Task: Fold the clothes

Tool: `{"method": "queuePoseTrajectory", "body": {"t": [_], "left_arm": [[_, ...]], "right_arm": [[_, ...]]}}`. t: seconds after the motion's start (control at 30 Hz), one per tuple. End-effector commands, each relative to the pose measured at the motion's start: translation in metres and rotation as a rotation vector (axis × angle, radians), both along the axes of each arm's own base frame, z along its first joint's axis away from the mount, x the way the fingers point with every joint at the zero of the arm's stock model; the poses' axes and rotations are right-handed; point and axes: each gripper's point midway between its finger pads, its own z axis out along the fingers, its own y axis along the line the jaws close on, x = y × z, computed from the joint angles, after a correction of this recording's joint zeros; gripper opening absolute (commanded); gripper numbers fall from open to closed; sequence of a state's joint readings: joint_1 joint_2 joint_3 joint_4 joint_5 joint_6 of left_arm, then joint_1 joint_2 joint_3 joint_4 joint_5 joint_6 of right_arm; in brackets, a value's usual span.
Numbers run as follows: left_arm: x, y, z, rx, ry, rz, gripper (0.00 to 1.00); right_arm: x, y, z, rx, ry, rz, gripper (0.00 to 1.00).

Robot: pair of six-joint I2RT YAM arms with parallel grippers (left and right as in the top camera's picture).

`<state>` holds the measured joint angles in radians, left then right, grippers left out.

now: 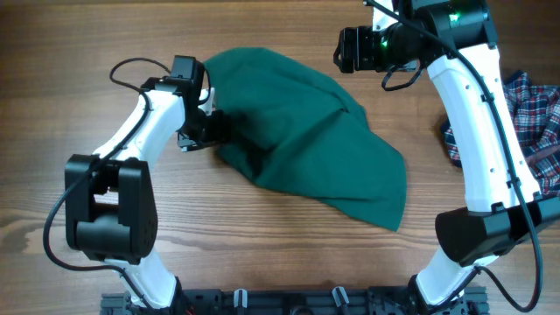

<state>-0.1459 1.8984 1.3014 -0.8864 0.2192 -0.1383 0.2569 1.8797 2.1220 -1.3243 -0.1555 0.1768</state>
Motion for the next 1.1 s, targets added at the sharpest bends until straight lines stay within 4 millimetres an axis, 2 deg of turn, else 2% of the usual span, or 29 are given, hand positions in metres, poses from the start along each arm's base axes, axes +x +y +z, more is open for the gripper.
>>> {"method": "queuePoseTrajectory", "body": {"t": [0.0, 0.07, 0.13, 0.17, 0.27, 0.33, 0.4, 0.43, 0.5, 0.6, 0.67, 0.7, 0.73, 0.77, 0.83, 0.87, 0.9, 0.97, 1.03, 1.07], "left_arm": [[-0.01, -0.006, -0.009, -0.009, 0.003, -0.07, 0.75], [-0.012, -0.005, -0.018, -0.009, -0.003, -0.069, 0.75], [-0.017, -0.005, -0.025, -0.012, -0.003, -0.091, 0.84], [-0.019, -0.005, -0.028, -0.012, -0.006, -0.116, 0.84], [-0.015, -0.013, -0.031, -0.055, -0.039, -0.125, 0.79], [-0.015, -0.024, -0.029, -0.118, -0.045, -0.133, 0.64], [-0.014, -0.025, -0.029, -0.118, -0.051, -0.137, 0.51], [-0.013, -0.026, -0.028, -0.12, -0.056, -0.137, 0.41], [-0.014, -0.026, -0.029, -0.119, -0.051, -0.137, 0.36], [-0.019, -0.025, -0.029, -0.117, -0.029, -0.136, 0.04], [-0.026, -0.022, -0.028, -0.112, 0.003, -0.131, 0.04], [-0.031, -0.017, -0.025, -0.099, 0.025, -0.112, 0.04], [-0.039, 0.001, -0.016, -0.027, 0.073, -0.03, 0.04], [-0.05, 0.022, 0.0, 0.048, 0.115, 0.049, 0.04], [-0.066, 0.05, 0.026, 0.13, 0.135, 0.176, 0.04], [-0.071, 0.06, 0.037, 0.144, 0.128, 0.224, 0.04], [-0.077, 0.075, 0.059, 0.144, 0.095, 0.337, 0.04], [-0.079, 0.093, 0.083, 0.127, 0.026, 0.441, 0.04], [-0.087, 0.117, 0.104, 0.127, -0.033, 0.54, 0.04], [-0.093, 0.126, 0.106, 0.141, -0.03, 0.57, 0.04]], "right_arm": [[-0.005, -0.005, 0.015, -0.009, -0.035, 0.007, 0.85], [-0.008, -0.005, 0.013, -0.012, -0.023, 0.008, 0.85], [-0.008, -0.005, 0.013, -0.012, -0.022, 0.007, 0.83], [-0.008, -0.005, 0.013, -0.012, -0.022, 0.008, 0.82], [-0.009, -0.005, 0.013, -0.013, -0.019, 0.008, 0.82], [-0.01, -0.006, 0.012, -0.016, -0.011, 0.009, 0.81], [-0.012, -0.006, 0.011, -0.018, -0.005, 0.01, 0.81], [-0.012, -0.006, 0.011, -0.018, -0.004, 0.01, 0.8], [-0.012, -0.006, 0.011, -0.018, -0.005, 0.01, 0.8], [-0.012, -0.006, 0.011, -0.018, -0.005, 0.01, 0.79], [-0.012, -0.006, 0.011, -0.018, -0.004, 0.01, 0.78], [-0.012, -0.006, 0.011, -0.018, -0.004, 0.01, 0.78], [-0.012, -0.006, 0.011, -0.018, -0.004, 0.01, 0.78], [-0.012, -0.006, 0.011, -0.019, -0.004, 0.01, 0.78], [-0.012, -0.007, 0.011, -0.022, -0.006, 0.008, 0.78], [-0.011, -0.009, 0.011, -0.032, -0.008, 0.002, 0.78], [-0.009, -0.013, 0.01, -0.055, -0.014, -0.012, 0.79], [-0.009, -0.014, 0.01, -0.06, -0.016, -0.015, 0.79], [-0.008, -0.018, 0.01, -0.079, -0.019, -0.028, 0.82], [-0.007, -0.021, 0.009, -0.09, -0.021, -0.04, 0.84]]}}
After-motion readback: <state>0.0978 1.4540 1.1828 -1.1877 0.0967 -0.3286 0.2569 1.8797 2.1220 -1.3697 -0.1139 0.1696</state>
